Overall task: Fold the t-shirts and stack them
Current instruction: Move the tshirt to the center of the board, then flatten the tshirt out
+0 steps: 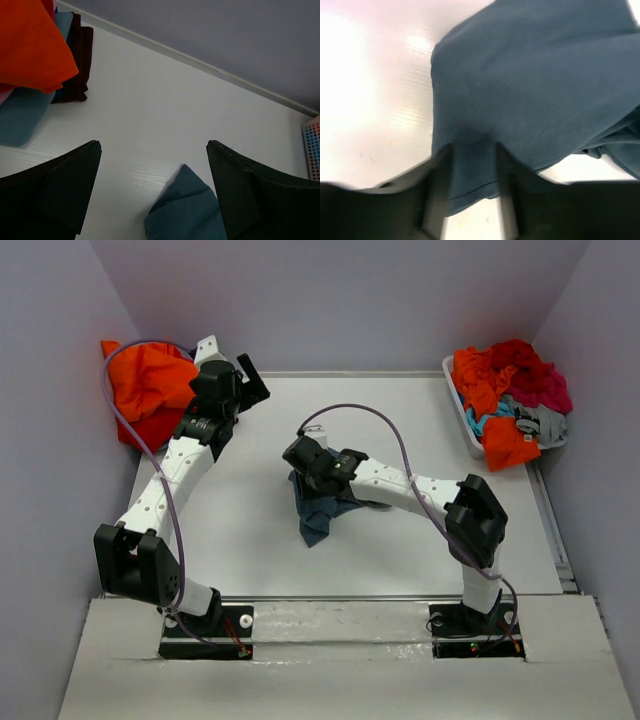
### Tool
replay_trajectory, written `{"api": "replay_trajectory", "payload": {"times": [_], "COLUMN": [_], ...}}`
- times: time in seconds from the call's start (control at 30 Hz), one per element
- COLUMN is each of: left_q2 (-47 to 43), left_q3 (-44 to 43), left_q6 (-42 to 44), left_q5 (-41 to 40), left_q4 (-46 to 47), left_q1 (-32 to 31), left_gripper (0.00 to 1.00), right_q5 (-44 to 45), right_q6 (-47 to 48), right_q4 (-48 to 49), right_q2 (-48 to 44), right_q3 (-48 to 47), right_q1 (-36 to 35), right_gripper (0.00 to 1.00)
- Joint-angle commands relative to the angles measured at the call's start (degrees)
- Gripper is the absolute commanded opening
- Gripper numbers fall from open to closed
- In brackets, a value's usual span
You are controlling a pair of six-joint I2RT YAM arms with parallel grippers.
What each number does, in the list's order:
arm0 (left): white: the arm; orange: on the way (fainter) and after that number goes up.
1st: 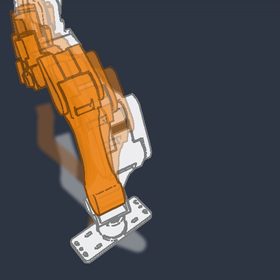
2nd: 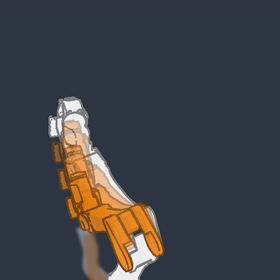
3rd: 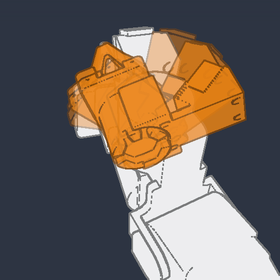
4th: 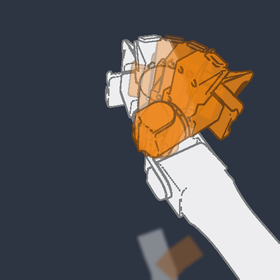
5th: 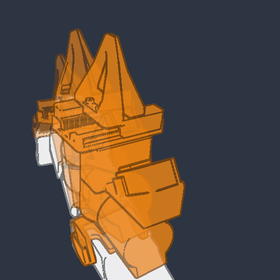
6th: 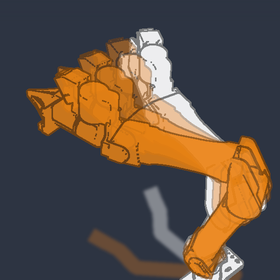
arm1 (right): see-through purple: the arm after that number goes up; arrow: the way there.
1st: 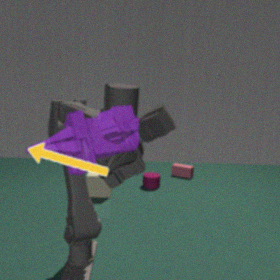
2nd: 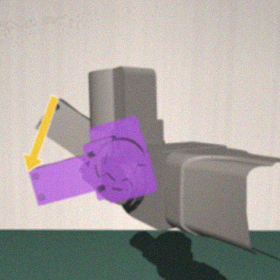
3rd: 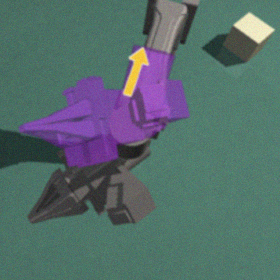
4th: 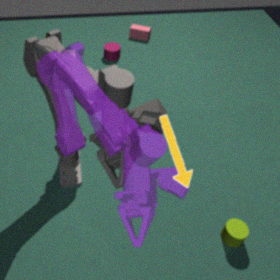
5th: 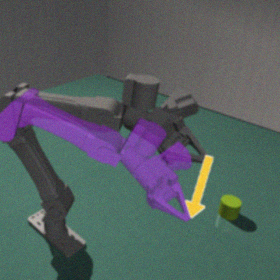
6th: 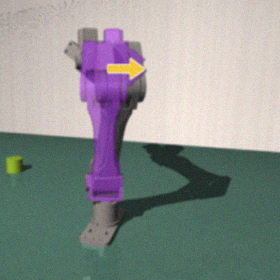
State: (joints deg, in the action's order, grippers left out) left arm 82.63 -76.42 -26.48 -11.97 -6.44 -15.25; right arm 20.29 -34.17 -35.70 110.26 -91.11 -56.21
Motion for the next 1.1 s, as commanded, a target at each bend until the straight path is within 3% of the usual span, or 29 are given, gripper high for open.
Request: {"api": "replay_trajectory", "payload": {"times": [0.0, 0.13, 0.4, 0.63, 0.7, 0.73, 0.77, 0.8, 0.87, 0.9, 1.07], "left_q2": [-1.1, -1.1, -1.5, -1.2, -1.1, -1.1, -1.1, -1.2, -1.2, -1.2, -0.8], "left_q3": [-0.5, -0.3, -0.3, -0.3, -0.2, -0.2, -0.1, -0.1, 0.0, -0.1, 0.0], "left_q6": [-0.2, -0.2, 0.1, -0.1, -0.2, -0.2, -0.2, -0.2, 0.0, 0.0, -0.2], "left_q5": [0.0, 0.1, -0.5, -0.2, -0.1, -0.1, -0.1, -0.2, -0.4, -0.3, 0.1], "left_q4": [2.5, 2.6, 2.3, 2.3, 2.5, 2.4, 2.4, 2.4, 2.3, 2.3, 2.6], "left_q1": [0.4, 0.4, 0.4, 0.4, 0.4, 0.4, 0.4, 0.4, 0.4, 0.4, 0.4], "left_gripper": [0.99, 0.99, 0.99, 0.99, 0.99, 0.99, 0.99, 0.99, 0.99, 0.99, 0.99], "right_q5": [9.3, 8.1, 0.0, 0.1, -0.5, -0.9, -1.1, -1.2, -1.1, -0.7, 1.1], "right_q6": [-0.5, -0.1, -1.0, -1.9, -2.0, -1.9, -1.9, -1.9, -1.9, -1.9, -1.7], "right_q4": [-4.5, -4.4, -1.3, -0.1, 0.3, 1.0, 1.0, 1.2, 1.0, 0.6, -1.7], "right_q2": [-5.5, -4.1, 1.4, 3.0, 4.1, 4.3, 4.4, 4.4, 4.4, 4.2, 3.0], "right_q3": [-2.9, -1.9, -1.4, 0.9, 0.9, 1.0, 1.2, 1.2, 0.9, 0.8, -0.7], "right_q1": [0.2, 0.9, 0.9, 0.9, 0.9, 0.9, 0.9, 0.9, 0.9, 0.9, 0.9], "right_gripper": [0.62, 0.68, 0.69, 0.68, 0.61, 0.51, 0.51, 0.38, 0.29, 0.19, 0.12]}}
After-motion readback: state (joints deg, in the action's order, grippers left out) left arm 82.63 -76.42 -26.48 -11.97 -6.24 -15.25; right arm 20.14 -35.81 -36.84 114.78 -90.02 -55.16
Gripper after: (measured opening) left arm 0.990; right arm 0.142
